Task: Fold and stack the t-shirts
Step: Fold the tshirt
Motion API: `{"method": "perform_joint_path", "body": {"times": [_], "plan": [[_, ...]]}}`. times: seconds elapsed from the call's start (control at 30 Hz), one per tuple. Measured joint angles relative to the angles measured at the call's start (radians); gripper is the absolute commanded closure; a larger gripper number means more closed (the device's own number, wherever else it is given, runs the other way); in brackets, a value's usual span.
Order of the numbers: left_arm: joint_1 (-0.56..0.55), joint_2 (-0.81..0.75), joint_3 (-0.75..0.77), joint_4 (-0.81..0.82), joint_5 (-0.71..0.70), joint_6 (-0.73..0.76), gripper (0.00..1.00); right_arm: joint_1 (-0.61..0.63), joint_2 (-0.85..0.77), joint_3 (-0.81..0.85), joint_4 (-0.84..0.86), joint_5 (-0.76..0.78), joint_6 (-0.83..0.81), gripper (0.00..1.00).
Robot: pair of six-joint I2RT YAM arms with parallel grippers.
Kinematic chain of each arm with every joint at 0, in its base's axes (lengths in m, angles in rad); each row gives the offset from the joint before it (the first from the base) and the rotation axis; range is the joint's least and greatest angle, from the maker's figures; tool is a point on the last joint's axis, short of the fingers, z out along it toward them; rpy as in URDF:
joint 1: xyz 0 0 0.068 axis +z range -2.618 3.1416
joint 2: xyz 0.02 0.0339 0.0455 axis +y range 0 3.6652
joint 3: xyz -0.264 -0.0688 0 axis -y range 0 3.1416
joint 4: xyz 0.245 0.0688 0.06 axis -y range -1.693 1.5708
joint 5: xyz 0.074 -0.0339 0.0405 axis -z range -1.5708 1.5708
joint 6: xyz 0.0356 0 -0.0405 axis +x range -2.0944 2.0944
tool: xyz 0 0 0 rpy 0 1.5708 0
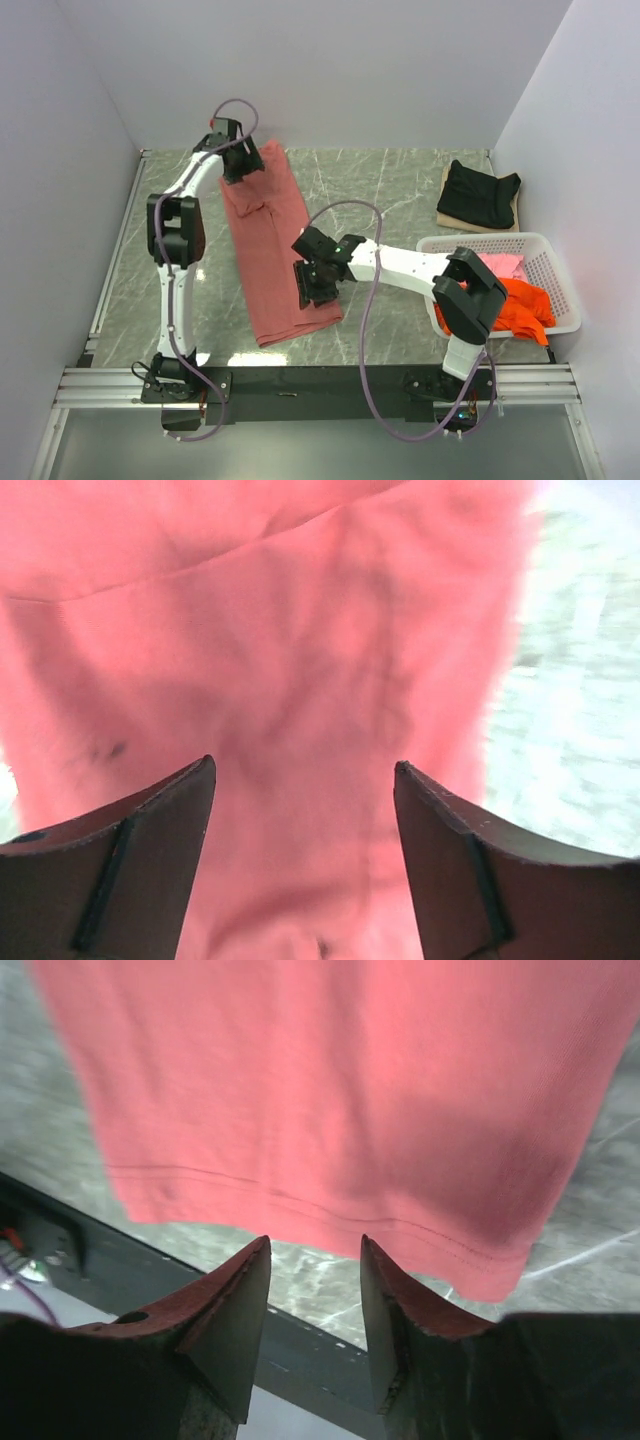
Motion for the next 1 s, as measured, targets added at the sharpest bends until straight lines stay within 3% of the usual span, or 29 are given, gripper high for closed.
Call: {"method": "perform_joint_path", "body": {"times": [0.17, 0.4, 0.5, 0.7, 1.0], "plan": [[-0.004, -0.227, -0.080, -0.005, -0.003, 0.006, 0.21, 0.000, -0.044, 0.069, -0.055, 0.053, -0.024, 0.47], [-0.097, -0.859, -0.638, 0.058, -0.036, -0.017, 0.22, -0.035, -0.194, -0.055, -0.091, 0.089, -0.033, 0.46], [-0.148, -1.040, -0.893, 0.040, -0.037, -0.065, 0.23, -0.077, -0.253, -0.146, -0.097, 0.090, -0.037, 0.46], [-0.217, -1.196, -1.205, -0.093, -0.078, -0.168, 0.23, -0.173, -0.286, -0.271, -0.076, 0.077, -0.061, 0.46], [-0.262, -1.396, -1.351, -0.183, -0.114, -0.283, 0.23, -0.197, -0.264, -0.274, 0.030, -0.003, -0.073, 0.46]]}}
